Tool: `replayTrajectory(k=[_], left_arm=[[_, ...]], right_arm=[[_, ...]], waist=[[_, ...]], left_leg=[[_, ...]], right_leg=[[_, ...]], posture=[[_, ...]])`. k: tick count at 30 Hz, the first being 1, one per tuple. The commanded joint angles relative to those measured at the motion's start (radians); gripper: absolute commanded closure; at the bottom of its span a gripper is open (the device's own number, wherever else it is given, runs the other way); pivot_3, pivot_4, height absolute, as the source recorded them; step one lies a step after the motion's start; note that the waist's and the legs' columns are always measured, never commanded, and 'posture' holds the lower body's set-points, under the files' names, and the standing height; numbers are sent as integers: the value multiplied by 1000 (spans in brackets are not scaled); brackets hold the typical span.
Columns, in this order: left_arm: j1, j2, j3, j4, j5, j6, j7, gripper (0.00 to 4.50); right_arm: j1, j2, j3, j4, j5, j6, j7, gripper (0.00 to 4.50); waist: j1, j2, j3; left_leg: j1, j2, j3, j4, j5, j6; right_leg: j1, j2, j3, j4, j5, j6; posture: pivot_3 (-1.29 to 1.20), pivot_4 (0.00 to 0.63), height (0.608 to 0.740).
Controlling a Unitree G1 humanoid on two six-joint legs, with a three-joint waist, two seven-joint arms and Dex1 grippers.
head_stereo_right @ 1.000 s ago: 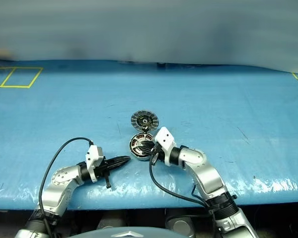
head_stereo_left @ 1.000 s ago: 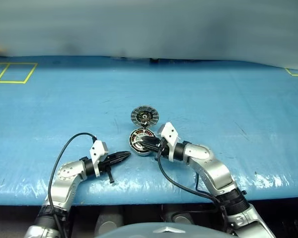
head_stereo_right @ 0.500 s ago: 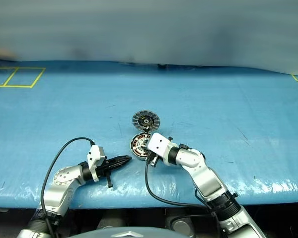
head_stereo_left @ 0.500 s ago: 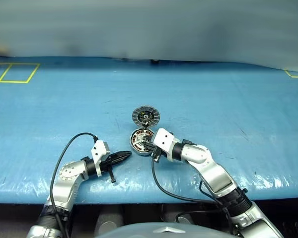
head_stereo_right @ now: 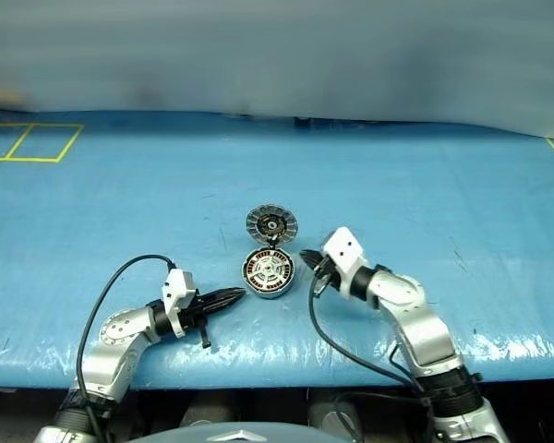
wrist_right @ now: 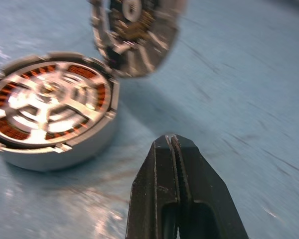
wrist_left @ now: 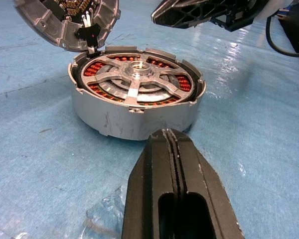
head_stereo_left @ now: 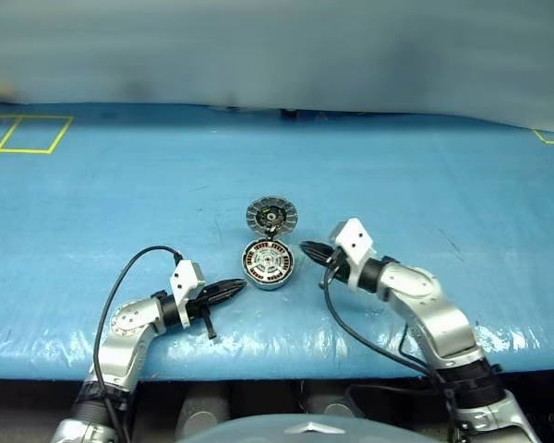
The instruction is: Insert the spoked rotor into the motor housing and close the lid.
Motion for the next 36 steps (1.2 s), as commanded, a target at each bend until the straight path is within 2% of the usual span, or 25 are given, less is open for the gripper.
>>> replayTrajectory(k=[1, 7, 12, 16, 20, 26, 31, 36], left_arm=[[7, -4, 14, -16, -8, -21, 8, 4500], [5, -16, 15, -22, -10, -26, 23, 4500], [25, -14, 23, -47, -12, -25, 38, 4500], [58, -5, 37, -76, -16, -22, 57, 4500], [85, 5, 51, -89, -12, -26, 75, 4500], [88, 5, 51, -92, -10, -20, 81, 4500], [77, 4, 44, -83, -10, -14, 78, 4500], [58, 7, 38, -71, -9, -7, 67, 4500]], right_arm=[[-73, 27, -42, 80, -44, -41, -83, 4482], [-302, 136, -36, 339, -24, -150, -51, 4482], [-472, 232, -35, 494, 69, -190, 113, 4482], [-529, 253, -5, 508, 120, -160, 260, 4482], [-522, 214, 60, 439, 154, -81, 419, 4482], [-454, 110, 166, 325, 118, -46, 539, 4482], [-354, 30, 255, 224, 25, -69, 526, 4482], [-274, 41, 261, 206, -20, -84, 441, 4482]], waist=[[-7, 0, 0], [-17, 1, 1], [-16, 1, 1], [-12, 2, 2], [-9, 3, 2], [-6, 4, 3], [-5, 4, 3], [-7, 3, 2]], left_leg=[[0, 0, 0, 0, 0, 0], [2, 2, 0, 0, 0, 0], [0, 2, 0, -1, 0, 0], [0, 2, -1, -4, 0, 1], [0, 1, -1, -6, 0, 1], [0, 1, -1, -6, 0, 1], [0, 1, -1, -6, 0, 0], [2, 2, -2, -6, 0, 0]], right_leg=[[0, 1, 0, 0, 0, 0], [0, 3, 1, 1, 2, 0], [0, 2, 1, 0, 5, 1], [-1, 2, 0, 0, 5, -2], [-2, 1, -1, 0, 4, -3], [-2, 2, -1, 0, 3, -2], [-2, 2, -1, 0, 3, -2], [-1, 2, -1, 1, 1, 2]], posture=[[0, 150, 740], [0, 150, 740], [0, 150, 740], [0, 150, 740], [0, 150, 740], [0, 150, 740], [0, 150, 740], [0, 150, 740]])
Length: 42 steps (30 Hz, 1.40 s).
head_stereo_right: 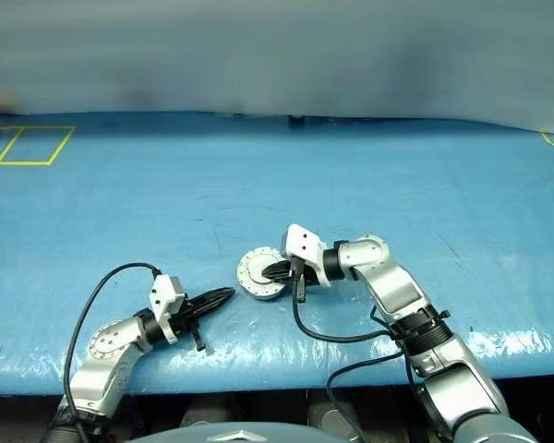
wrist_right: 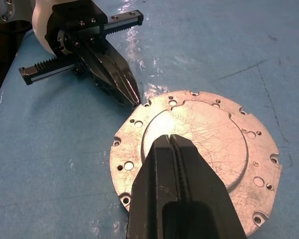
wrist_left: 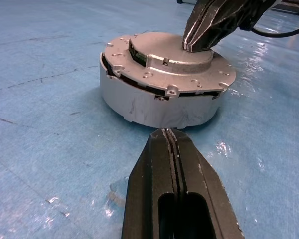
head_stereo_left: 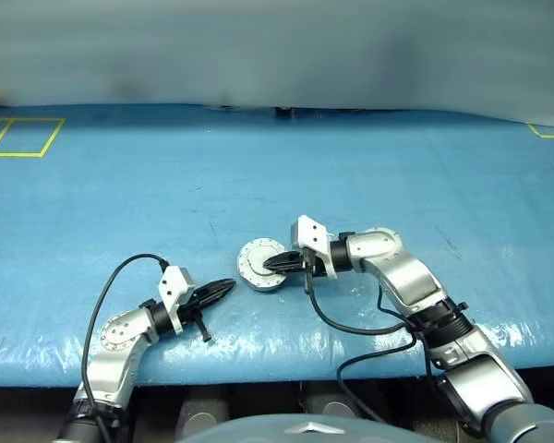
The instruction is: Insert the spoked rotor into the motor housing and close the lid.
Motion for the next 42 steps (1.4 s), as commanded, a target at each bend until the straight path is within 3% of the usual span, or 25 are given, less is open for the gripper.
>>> replayTrajectory(k=[1, 9, 14, 22, 28, 41, 42], left_arm=[[-17, 7, -4, -9, -5, 5, -15, 4500], [-25, 3, -9, 2, -2, 10, -28, 4500], [-31, -4, -15, 11, -1, 7, -28, 4500], [-31, -14, -28, 13, 7, -3, -20, 4500], [-31, -19, -34, 15, 6, -3, -21, 4500], [-28, -12, -22, 20, 5, -5, -24, 4500], [-27, -11, -22, 20, 5, -5, -23, 4500]], right_arm=[[56, 14, 5, -20, -35, -5, -69, 4482], [177, 95, -24, -49, -69, -21, -263, 4482], [220, 129, -42, -74, -40, -37, -306, 4482], [268, 139, -84, -172, 11, -25, -334, 1939], [274, 150, -71, -145, -55, -84, -410, 25], [270, 153, -36, -100, -97, -143, -417, 25], [270, 154, -37, -95, -95, -141, -416, 197]], waist=[[0, 0, 0], [-1, -2, -2], [2, -3, -3], [3, -3, -2], [4, -3, -2], [3, -3, -2], [3, -3, -2]], left_leg=[[0, 0, 0, 0, 0, 0], [1, 0, 0, 1, 0, -1], [2, 0, 0, 2, 1, -1], [0, 0, 0, 2, 1, -1], [0, 0, 0, 2, 1, -1], [0, 0, 0, 2, 1, -1], [0, 0, 0, 2, 1, -1]], right_leg=[[0, 0, 0, 0, 0, 0], [1, 0, 0, 0, 0, 0], [2, 0, 0, 1, -2, -3], [1, 0, 0, 0, -2, -3], [0, 0, 0, 0, -2, -3], [1, 0, 0, 0, -2, -3], [1, 0, 1, 0, -2, -3]], posture=[[0, 150, 740], [0, 150, 740], [0, 150, 740], [0, 150, 740], [0, 150, 740], [0, 150, 740], [0, 150, 740]])
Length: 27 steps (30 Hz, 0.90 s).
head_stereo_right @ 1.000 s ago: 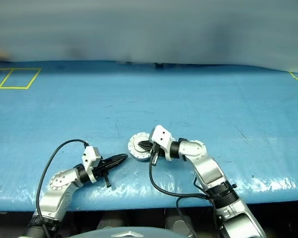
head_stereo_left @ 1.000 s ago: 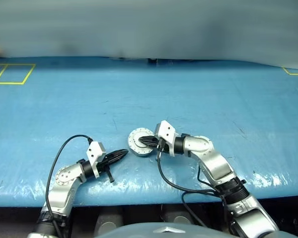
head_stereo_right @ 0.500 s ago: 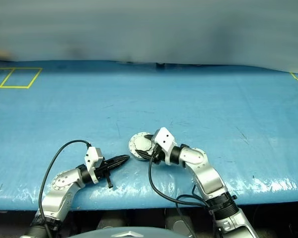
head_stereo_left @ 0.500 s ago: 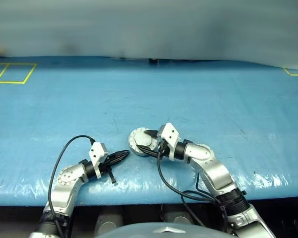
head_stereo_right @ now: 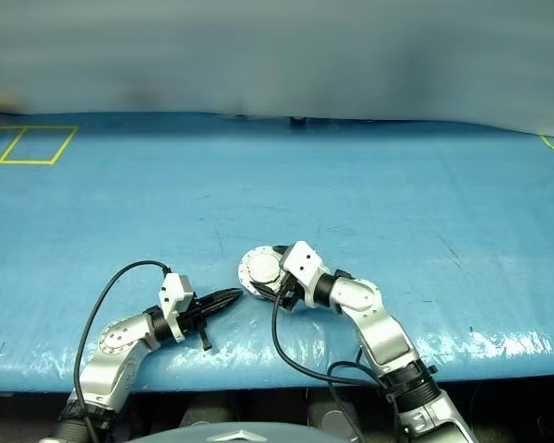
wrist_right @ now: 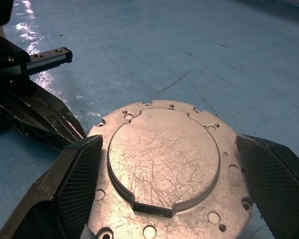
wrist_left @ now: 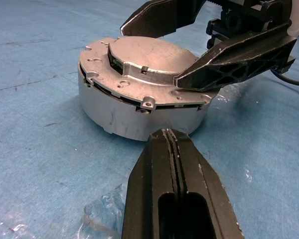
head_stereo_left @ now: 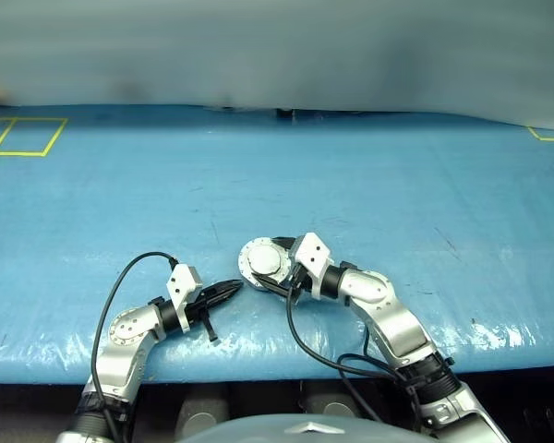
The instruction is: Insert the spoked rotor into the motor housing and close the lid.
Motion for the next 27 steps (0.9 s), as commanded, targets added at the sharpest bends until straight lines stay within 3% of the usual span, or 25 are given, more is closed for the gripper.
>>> replayTrajectory(k=[1, 7, 13, 27], left_arm=[[2, 6, 7, -7, 0, -15, -2, 4500], [7, 7, 8, -9, -2, -12, 1, 4500], [13, 8, 8, -11, 0, -10, 1, 4500], [8, 6, 9, -5, 0, -16, -1, 4500]], right_arm=[[-5, 7, 6, 21, -14, -6, -5, 415], [-2, 13, 5, 27, -4, 19, -5, 1509], [4, 40, -5, -2, 26, 71, -11, 1508], [-4, -33, 58, 64, -132, 84, -78, 1508]], waist=[[0, 0, 0], [0, 0, 0], [-2, 0, 0], [-1, -2, -3]], left_leg=[[0, 0, 0, 0, 0, 0], [0, 0, 0, 0, 0, 0], [1, 0, 0, 0, 0, 0], [4, 0, 0, 0, 0, 0]], right_leg=[[0, 0, 0, 0, 0, 0], [0, 0, 0, 0, 0, 0], [0, 0, 0, 1, 0, -1], [3, 0, 0, 1, -1, -1]], posture=[[0, 150, 740], [0, 150, 740], [0, 150, 740], [0, 150, 740]])
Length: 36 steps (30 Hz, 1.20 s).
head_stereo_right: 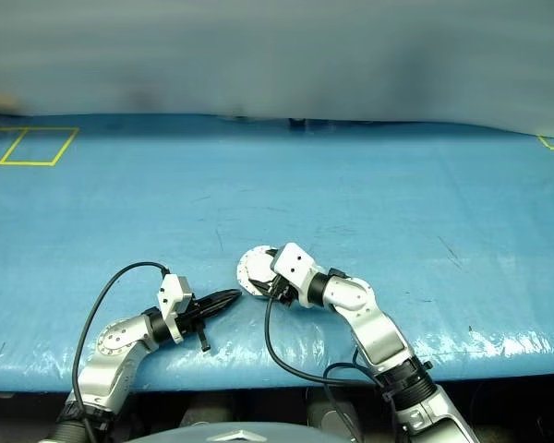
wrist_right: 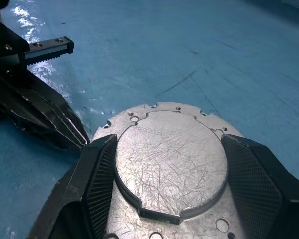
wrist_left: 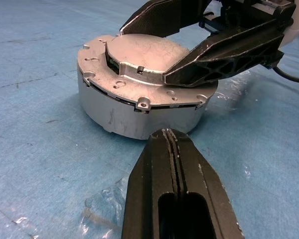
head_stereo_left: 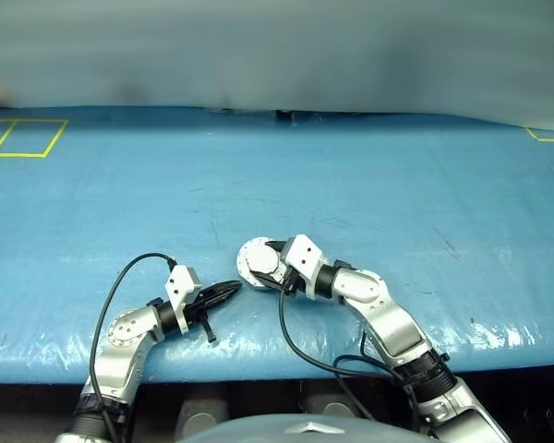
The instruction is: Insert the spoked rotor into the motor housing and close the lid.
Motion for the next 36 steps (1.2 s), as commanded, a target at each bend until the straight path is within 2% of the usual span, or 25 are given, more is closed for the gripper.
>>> replayTrajectory(k=[1, 8, 17, 24, 36], left_arm=[[2, 1, 4, -6, 0, -16, -2, 4500], [2, -5, 0, -3, 0, -15, -1, 4500], [-33, -55, 47, -10, -69, 32, 43, 4500], [-82, -72, 36, -12, -106, 83, 2, 4500], [-120, -52, 7, 80, 12, 35, 21, 4500]], right_arm=[[25, -18, -2, 74, -55, 54, -44, 1508], [18, 16, -36, 44, 30, 140, -29, 1508], [27, -9, -2, 48, 6, 146, -16, 1508], [30, -13, -1, 47, 0, 140, -28, 1508], [50, -19, -14, 26, -1, 138, -59, 1508]], waist=[[0, -1, -1], [1, -2, -1], [1, -3, -2], [0, -3, -2], [6, -3, -3]], left_leg=[[1, 0, 0, 0, 0, 0], [3, 0, 1, 0, 1, 0], [2, 0, 1, 0, 1, 0], [2, 0, 1, 0, 1, 0], [2, 0, 0, -1, 1, 0]], right_leg=[[1, 0, 0, 0, 0, 0], [2, 0, 1, 0, 0, 0], [3, -1, 0, 0, 0, 0], [3, 0, 0, -1, 0, 0], [3, -1, 0, -1, 0, 0]], posture=[[0, 150, 740], [0, 150, 740], [0, 150, 740], [0, 150, 740], [0, 150, 740]])
